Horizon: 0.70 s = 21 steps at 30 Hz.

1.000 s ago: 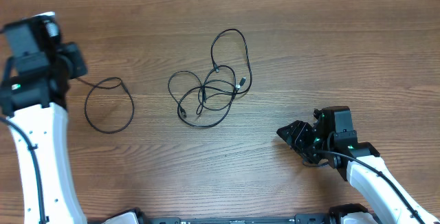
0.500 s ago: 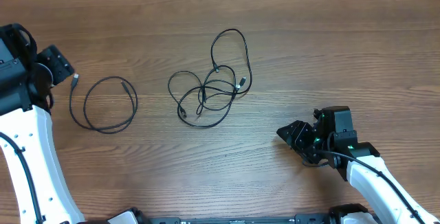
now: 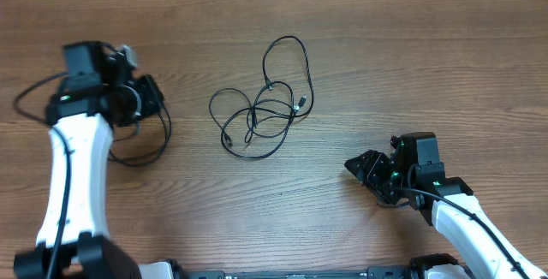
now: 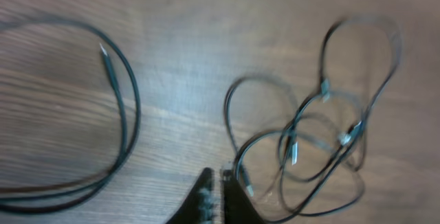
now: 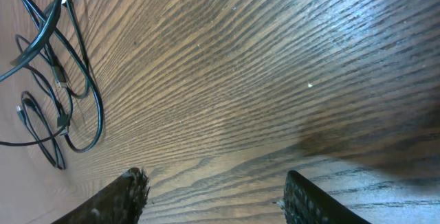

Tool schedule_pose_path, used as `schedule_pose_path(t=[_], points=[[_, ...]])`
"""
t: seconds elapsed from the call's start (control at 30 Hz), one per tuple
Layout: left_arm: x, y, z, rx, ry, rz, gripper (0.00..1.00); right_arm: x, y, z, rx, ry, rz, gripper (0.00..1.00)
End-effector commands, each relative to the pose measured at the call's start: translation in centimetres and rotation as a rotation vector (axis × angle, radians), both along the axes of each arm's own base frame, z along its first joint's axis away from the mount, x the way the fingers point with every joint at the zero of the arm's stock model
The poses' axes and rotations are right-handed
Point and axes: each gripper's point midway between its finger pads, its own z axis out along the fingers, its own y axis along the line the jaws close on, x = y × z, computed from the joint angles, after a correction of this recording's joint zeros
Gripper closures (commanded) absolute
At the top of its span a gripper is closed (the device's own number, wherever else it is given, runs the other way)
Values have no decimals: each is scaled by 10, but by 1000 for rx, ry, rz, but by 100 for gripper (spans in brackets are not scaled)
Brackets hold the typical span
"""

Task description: Untangle cables

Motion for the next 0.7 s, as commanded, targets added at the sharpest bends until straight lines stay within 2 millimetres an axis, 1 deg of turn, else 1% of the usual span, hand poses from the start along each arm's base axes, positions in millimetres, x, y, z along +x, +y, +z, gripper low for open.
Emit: schedule_pose_path(t=[0.0, 0.07, 0.17, 0.3, 0.33, 0.37, 0.43, 0.53, 0.67], points=[[-4, -8, -46, 27, 115, -27, 96, 2, 0, 2, 4, -9, 1, 38], [-4, -6, -65, 59, 170, -25, 96, 2, 0, 2, 4, -9, 1, 38], [1, -9, -93, 62, 224, -39, 96, 2, 0, 2, 4, -10, 1, 38], [-1, -10, -126, 75, 293, -96, 96, 2, 0, 2, 4, -9, 1, 38], [-2, -9, -133, 81, 309, -98, 96, 2, 0, 2, 4, -9, 1, 38], [-4, -2, -143, 108, 337, -86, 96, 2, 0, 2, 4, -9, 1, 38], [-6, 7, -150, 157, 358, -70, 96, 2, 0, 2, 4, -9, 1, 38], [-8, 23, -152, 248, 378, -41, 96, 2, 0, 2, 4, -10, 1, 38], [-13, 39, -152, 332, 405, -14, 96, 2, 0, 2, 3, -10, 1, 38]])
